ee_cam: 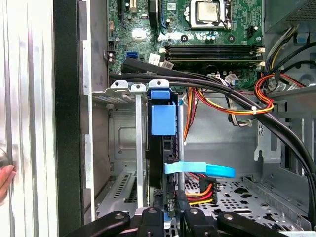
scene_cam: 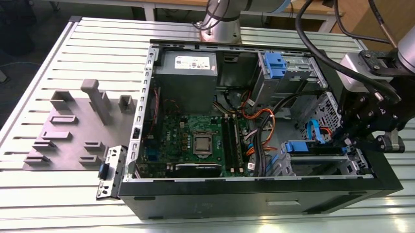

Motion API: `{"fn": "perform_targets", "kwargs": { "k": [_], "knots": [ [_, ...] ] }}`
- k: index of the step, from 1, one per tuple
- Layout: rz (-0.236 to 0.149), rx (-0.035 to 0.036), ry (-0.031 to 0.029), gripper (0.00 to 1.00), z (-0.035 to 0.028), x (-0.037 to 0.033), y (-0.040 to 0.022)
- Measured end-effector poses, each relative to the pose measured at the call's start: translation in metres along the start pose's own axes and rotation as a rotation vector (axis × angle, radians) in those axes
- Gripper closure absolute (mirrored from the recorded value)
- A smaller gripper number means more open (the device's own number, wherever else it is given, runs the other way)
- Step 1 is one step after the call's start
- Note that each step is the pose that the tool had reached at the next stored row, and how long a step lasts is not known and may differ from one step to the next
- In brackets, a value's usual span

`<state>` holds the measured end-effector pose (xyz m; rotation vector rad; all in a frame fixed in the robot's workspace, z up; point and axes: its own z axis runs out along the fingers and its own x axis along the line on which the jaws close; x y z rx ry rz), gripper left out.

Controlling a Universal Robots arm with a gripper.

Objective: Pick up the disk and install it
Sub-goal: 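Insert the second disk wire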

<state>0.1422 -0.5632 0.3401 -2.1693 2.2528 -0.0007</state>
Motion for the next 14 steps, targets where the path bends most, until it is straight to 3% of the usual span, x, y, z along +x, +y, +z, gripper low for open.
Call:
{"fn": "perform_targets", "kwargs": {
  "k": [10,14],
  "knots": [
    [0.000,0.0003,0.0071,0.76,0.0062,0.0000,0.0001],
    [0.000,0.0003,0.0074,0.76,0.0063,0.0000,0.0001]
  ]
}}
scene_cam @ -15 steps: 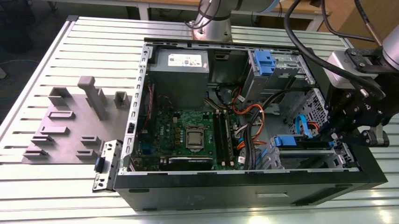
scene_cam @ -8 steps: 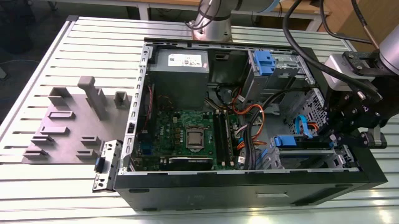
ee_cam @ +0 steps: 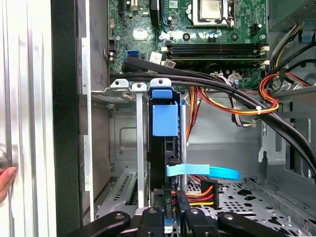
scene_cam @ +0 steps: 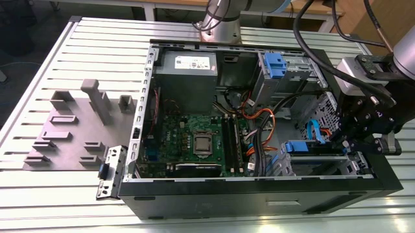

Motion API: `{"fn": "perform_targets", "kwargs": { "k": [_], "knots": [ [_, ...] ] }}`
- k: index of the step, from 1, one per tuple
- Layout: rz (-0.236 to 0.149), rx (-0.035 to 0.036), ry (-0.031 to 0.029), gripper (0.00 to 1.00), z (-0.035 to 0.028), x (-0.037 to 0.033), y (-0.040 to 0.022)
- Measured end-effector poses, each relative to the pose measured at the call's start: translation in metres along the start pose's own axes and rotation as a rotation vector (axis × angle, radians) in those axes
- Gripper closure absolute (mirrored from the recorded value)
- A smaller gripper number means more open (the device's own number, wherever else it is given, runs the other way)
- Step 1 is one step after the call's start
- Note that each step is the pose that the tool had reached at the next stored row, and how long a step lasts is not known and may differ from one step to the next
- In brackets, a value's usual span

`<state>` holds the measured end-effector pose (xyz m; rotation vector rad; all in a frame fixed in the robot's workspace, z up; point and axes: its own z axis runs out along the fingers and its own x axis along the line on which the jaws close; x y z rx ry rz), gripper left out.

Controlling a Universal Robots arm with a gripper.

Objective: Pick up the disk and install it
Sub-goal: 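Insert the second disk wire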

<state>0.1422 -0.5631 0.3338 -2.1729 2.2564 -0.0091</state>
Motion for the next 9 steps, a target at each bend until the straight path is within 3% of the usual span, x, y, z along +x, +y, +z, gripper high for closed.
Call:
{"fn": "perform_targets", "kwargs": {
  "k": [3,5,9],
  "knots": [
    [0.000,0.0000,0.0000,0.76,0.0000,0.0000,0.0000],
    [0.000,0.0000,0.0003,0.84,0.0000,0.0000,0.0000],
    [0.000,0.0000,0.0002,0.84,0.0000,0.0000,0.0000]
  ]
}}
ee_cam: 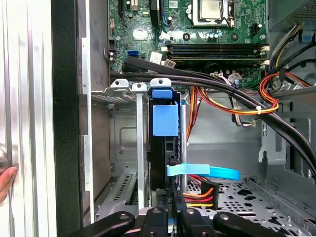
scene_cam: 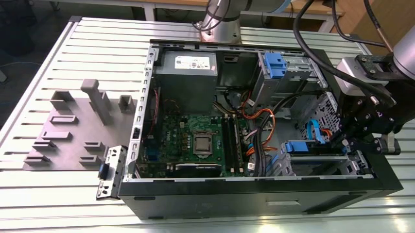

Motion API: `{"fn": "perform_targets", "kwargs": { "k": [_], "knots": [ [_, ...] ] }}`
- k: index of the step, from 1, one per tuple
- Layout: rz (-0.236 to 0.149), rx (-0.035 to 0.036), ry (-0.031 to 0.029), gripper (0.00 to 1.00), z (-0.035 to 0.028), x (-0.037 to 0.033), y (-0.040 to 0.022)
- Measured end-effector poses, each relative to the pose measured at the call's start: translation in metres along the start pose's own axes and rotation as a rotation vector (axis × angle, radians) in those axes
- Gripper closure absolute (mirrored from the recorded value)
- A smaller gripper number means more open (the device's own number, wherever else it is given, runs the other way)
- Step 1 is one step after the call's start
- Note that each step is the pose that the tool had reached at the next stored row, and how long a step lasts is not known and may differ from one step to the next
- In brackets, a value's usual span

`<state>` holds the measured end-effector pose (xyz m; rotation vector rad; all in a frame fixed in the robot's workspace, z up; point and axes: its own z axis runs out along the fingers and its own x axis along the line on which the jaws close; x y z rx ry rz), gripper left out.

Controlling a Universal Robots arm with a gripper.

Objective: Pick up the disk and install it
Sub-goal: 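Insert the second disk wire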

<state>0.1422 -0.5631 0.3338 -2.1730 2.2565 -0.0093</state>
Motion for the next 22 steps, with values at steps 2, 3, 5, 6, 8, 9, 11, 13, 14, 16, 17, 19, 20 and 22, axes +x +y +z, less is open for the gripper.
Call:
{"fn": "perform_targets", "kwargs": {
  "k": [2,3,5,6,8,9,11,13,14,16,17,19,20,22],
  "knots": [
    [0.000,0.0000,0.0001,0.84,0.0000,0.0000,0.0000],
    [0.000,0.0000,0.0002,0.84,0.0000,0.0000,0.0000],
    [0.000,0.0000,-0.0001,0.84,-0.0002,0.0000,0.0000],
    [0.000,-0.0001,-0.0006,0.84,-0.0010,0.0000,0.0000],
    [0.000,-0.0001,-0.0003,0.84,-0.0033,0.0000,0.0000],
    [0.000,0.0000,-0.0004,0.84,-0.0039,0.0000,0.0000],
    [0.000,0.0000,-0.0007,0.84,-0.0038,0.0000,0.0000],
    [0.000,0.0008,-0.0003,0.84,-0.0041,-0.0006,0.0010],
    [0.000,0.0016,-0.0004,0.84,-0.0040,-0.0013,0.0018],
    [0.000,0.0029,-0.0004,0.84,-0.0040,-0.0028,0.0036],
    [0.000,0.0033,-0.0005,0.84,-0.0040,-0.0034,0.0044],
    [0.000,0.0039,-0.0006,0.84,-0.0040,-0.0046,0.0059],
    [0.000,0.0040,-0.0005,0.84,-0.0040,-0.0048,0.0065],
    [0.000,0.0041,-0.0005,0.84,-0.0038,-0.0050,0.0072]
  ]
}}
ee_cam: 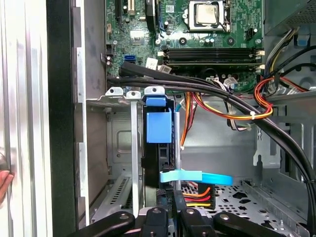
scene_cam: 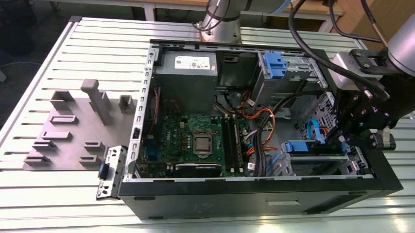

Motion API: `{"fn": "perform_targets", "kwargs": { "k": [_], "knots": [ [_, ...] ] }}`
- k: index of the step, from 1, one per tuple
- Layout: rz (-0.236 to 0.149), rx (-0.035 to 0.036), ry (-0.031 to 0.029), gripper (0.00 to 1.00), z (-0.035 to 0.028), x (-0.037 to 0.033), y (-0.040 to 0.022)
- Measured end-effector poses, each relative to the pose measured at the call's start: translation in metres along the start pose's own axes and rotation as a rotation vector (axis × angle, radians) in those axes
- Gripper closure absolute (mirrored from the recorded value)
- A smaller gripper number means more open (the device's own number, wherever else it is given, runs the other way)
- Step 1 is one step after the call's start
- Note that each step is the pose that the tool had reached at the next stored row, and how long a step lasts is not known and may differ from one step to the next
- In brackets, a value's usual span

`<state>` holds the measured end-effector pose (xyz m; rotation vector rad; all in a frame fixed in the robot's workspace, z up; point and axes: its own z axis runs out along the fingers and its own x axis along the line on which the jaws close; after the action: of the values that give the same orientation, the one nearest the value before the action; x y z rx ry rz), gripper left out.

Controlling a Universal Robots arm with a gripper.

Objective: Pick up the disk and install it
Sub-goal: 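Insert the second disk wire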

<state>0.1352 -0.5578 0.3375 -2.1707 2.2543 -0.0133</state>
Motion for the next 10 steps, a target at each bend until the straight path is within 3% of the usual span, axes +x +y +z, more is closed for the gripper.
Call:
{"fn": "perform_targets", "kwargs": {
  "k": [4,10],
  "knots": [
    [0.000,0.0003,0.0059,0.84,0.0005,0.0000,0.0002],
    [0.000,0.0004,0.0061,0.84,0.0015,-0.0001,0.0003]
  ]
}}
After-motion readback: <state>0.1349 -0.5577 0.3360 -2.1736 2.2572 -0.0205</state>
